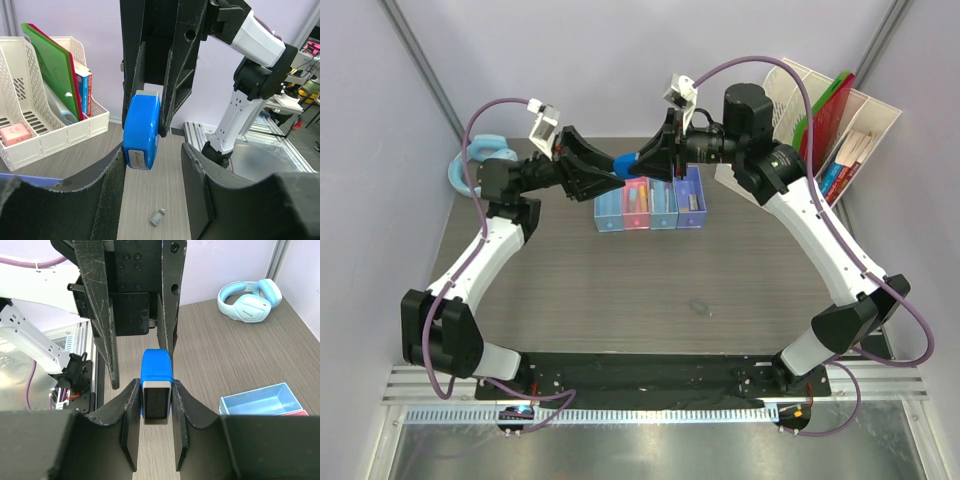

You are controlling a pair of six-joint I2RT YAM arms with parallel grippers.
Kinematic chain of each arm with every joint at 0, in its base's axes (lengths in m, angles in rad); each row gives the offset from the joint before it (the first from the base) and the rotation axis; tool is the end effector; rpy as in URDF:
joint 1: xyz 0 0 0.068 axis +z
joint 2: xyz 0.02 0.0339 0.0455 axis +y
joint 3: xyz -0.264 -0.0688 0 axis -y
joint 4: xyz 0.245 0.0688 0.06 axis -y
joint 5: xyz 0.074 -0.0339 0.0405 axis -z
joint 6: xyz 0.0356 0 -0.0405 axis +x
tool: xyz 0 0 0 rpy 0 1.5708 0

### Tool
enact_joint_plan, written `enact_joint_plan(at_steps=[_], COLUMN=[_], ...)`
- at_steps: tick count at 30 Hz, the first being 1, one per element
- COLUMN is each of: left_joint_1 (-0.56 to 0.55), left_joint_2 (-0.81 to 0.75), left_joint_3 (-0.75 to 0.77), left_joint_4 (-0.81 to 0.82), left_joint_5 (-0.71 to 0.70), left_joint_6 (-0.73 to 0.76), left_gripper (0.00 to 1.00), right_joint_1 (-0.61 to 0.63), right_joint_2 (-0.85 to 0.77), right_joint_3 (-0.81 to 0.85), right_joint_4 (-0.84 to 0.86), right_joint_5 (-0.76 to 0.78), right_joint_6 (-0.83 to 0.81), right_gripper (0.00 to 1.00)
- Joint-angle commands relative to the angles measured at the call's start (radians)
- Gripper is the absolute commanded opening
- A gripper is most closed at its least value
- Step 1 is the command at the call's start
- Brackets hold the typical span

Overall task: Sort the stationery into containers
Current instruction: Place the stationery at the center of the board.

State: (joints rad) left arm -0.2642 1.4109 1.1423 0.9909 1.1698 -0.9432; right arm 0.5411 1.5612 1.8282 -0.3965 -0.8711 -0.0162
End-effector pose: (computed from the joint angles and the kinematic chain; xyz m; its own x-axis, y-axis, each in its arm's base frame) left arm 0.2772 -0.1089 0.4251 -0.2475 -0.2604 -0.9333 0.9680 -0.0244 -0.2499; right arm 0.2723 0.1954 0.4875 -0.0948 -0.0691 -0.9931 -0.9836 0.1601 0.0827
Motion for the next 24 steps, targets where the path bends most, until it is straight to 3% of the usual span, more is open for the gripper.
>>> enact_joint_plan(at_steps=[1,8,13,22,24], left_joint_1=[0.003,0.003,0.003,0.003,0.003], left_joint_2=[0.005,0.003,0.01,0.023,0.023], left_joint_3=[0.04,0.039,0.048,0.07,0.068], left_joint_4=[0.041,0.041,0.041,0.049,0.051], left_joint_5=[-0.015,-0.016,-0.019,-0.016,-0.018], left_joint_6=[0.001,0.006,0.003,-0.014,-0.016], left_gripper=[0.47,0.41,0.31,0.3,0.34], right_joint_1=[0.002,0.002,0.002,0.006,0.006], right_joint_2=[-0.001,0.002,0.003,0.016,0.02], right_joint_3=[0.005,0.013,0.003,0.006,0.006], right_joint_4=[0.056,0.059,0.061,0.064,0.064], right_joint_5=[-0.019,-0.022,-0.022,-0.022,-0.023], right_joint_6=[0.015,0.039,0.041,0.047,0.045], right_gripper=[0.02,0.02,0.02,0.02,0.01])
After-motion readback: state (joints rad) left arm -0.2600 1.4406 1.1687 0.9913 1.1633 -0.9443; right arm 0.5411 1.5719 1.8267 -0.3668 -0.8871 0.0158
